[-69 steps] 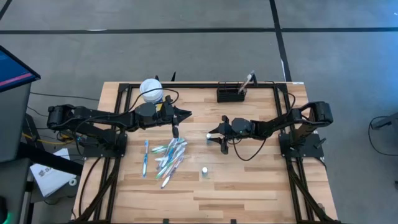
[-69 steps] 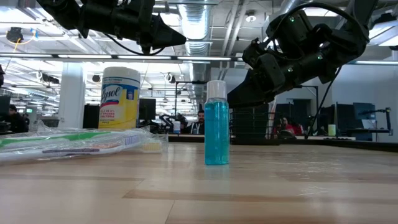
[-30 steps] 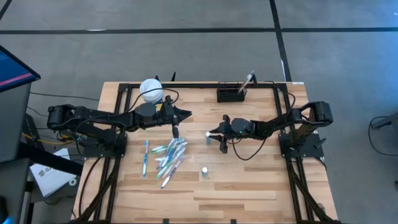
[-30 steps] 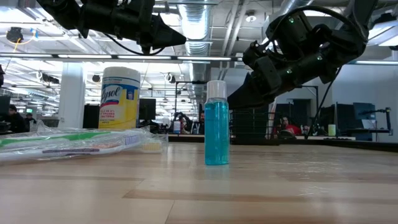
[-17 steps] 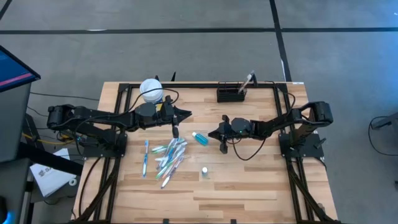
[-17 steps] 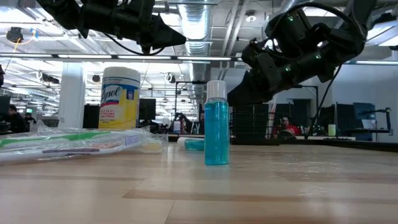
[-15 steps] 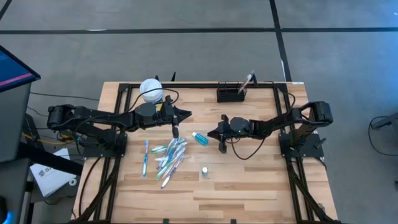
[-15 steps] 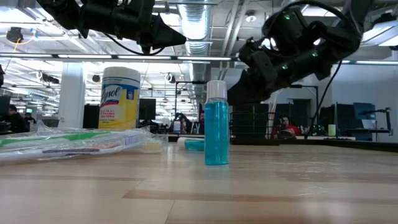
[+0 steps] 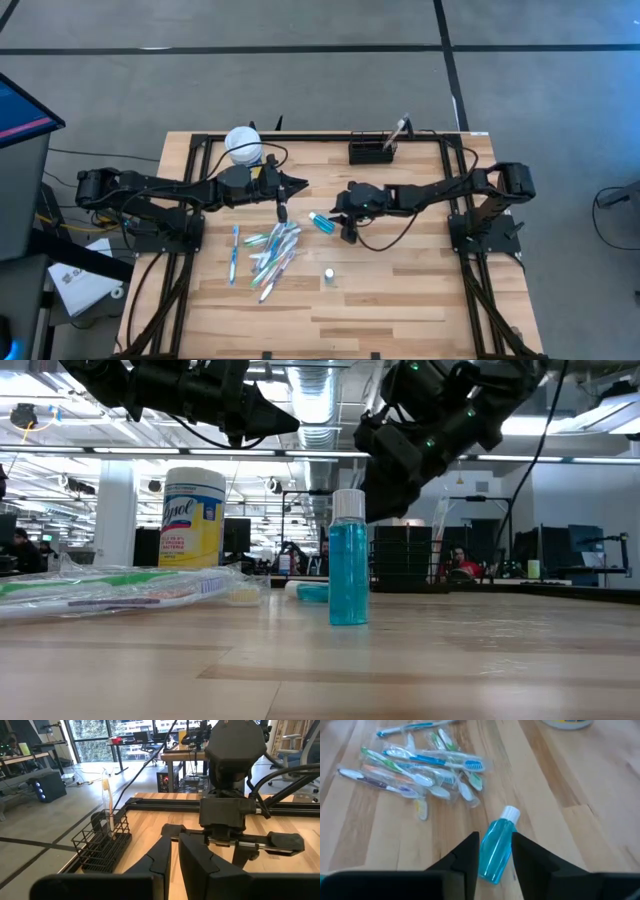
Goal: Pick & Place toothbrushing station
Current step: Put the mouthwash into the black mesh organizer
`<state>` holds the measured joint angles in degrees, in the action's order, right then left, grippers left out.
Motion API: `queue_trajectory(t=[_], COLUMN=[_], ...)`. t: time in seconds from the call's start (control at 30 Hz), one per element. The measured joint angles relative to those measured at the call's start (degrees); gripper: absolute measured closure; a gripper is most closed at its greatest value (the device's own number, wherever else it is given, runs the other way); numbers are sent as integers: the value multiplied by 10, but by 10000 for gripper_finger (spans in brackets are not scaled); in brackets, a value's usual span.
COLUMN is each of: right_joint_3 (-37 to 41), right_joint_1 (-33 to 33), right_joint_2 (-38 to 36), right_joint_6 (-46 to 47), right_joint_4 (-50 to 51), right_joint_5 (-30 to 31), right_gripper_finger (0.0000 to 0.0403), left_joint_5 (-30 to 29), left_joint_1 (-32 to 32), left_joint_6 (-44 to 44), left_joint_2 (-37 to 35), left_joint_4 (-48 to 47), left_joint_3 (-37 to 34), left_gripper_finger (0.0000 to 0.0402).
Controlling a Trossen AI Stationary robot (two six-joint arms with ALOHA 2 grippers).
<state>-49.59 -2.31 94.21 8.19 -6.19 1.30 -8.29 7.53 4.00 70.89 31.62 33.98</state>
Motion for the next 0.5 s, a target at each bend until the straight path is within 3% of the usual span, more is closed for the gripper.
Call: queue_trajectory(t=[0.27,0.5], right_joint_3=[-7,-79], right_joint_1=[0,1], right_joint_2=[9,102], right_joint_6=[20,16], right_joint_4=[11,50], right_joint_5=[0,-9], right_gripper_finger=[236,214], left_joint_5=[0,0], left_joint_1=[0,3], left_joint_6=[0,0], left_joint_2=[0,0], left_joint_4=[0,-2], left_joint_3=[0,0], left_gripper_finger=[370,370])
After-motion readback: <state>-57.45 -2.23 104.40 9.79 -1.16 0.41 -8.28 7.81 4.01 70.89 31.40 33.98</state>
